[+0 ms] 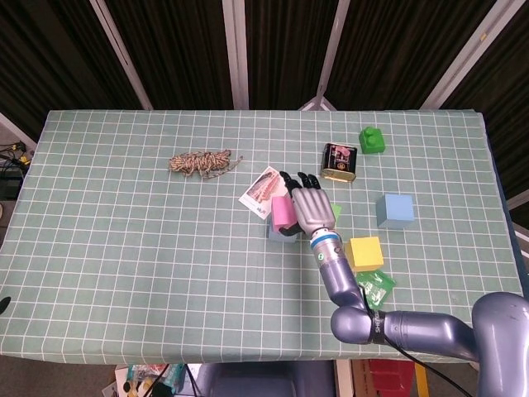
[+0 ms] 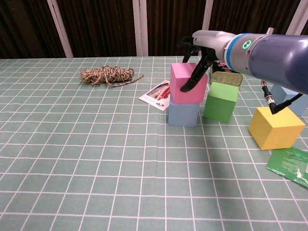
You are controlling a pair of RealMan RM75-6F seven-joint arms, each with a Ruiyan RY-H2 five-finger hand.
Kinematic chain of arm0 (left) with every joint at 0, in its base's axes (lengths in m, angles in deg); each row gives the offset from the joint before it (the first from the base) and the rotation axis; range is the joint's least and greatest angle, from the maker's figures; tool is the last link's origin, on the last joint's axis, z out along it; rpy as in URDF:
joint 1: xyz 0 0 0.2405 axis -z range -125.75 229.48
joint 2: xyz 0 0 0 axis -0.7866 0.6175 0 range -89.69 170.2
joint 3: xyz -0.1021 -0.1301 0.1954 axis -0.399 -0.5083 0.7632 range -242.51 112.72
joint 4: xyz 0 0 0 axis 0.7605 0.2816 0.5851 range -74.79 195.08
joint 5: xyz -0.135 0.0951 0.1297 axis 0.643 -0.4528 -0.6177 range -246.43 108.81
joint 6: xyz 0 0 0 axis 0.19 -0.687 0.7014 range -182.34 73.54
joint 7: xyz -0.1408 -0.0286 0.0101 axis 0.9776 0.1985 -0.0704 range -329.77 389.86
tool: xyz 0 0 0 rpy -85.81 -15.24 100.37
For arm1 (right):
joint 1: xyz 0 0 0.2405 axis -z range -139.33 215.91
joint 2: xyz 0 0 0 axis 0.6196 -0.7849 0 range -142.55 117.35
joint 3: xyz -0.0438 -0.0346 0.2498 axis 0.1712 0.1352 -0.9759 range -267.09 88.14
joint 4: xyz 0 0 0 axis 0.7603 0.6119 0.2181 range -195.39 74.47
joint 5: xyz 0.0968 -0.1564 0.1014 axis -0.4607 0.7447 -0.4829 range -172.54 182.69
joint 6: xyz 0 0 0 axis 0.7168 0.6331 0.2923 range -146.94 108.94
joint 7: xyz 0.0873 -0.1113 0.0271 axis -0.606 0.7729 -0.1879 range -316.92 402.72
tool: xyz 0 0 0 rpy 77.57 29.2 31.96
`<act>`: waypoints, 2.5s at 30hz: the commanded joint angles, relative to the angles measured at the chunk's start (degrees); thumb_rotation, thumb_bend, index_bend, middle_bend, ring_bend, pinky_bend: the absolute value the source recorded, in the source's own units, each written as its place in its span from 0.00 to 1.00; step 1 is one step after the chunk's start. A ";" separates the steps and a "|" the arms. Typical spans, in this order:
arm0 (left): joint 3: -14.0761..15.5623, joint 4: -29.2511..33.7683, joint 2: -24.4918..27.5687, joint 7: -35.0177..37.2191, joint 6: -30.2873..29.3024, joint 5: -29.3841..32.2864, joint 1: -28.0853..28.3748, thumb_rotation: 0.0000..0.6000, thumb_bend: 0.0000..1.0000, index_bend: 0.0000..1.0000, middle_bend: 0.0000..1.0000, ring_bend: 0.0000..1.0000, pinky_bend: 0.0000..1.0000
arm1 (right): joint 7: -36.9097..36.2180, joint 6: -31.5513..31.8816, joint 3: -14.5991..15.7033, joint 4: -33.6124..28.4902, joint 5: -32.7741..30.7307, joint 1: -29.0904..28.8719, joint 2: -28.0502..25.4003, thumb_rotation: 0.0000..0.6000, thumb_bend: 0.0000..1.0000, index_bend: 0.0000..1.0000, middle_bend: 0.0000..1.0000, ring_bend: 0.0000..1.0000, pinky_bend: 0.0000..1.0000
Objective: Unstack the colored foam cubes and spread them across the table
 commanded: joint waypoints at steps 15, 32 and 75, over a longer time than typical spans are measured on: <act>-0.40 0.02 0.63 1.08 0.35 0.99 0.02 1.00 0.20 0.21 0.00 0.00 0.08 | -6.82 4.66 -1.60 -3.34 7.18 3.77 0.98 1.00 0.13 0.26 0.65 0.31 0.00; -0.05 0.55 0.55 0.33 0.71 0.82 0.30 1.00 0.20 0.21 0.00 0.00 0.08 | -21.15 1.08 8.98 -25.55 24.28 21.80 -21.29 1.00 0.13 0.26 0.65 0.31 0.00; 0.03 0.39 1.30 1.84 0.68 0.76 0.12 1.00 0.20 0.21 0.00 0.00 0.08 | -11.16 1.30 18.07 -13.44 39.75 28.49 1.81 1.00 0.13 0.06 0.09 0.03 0.00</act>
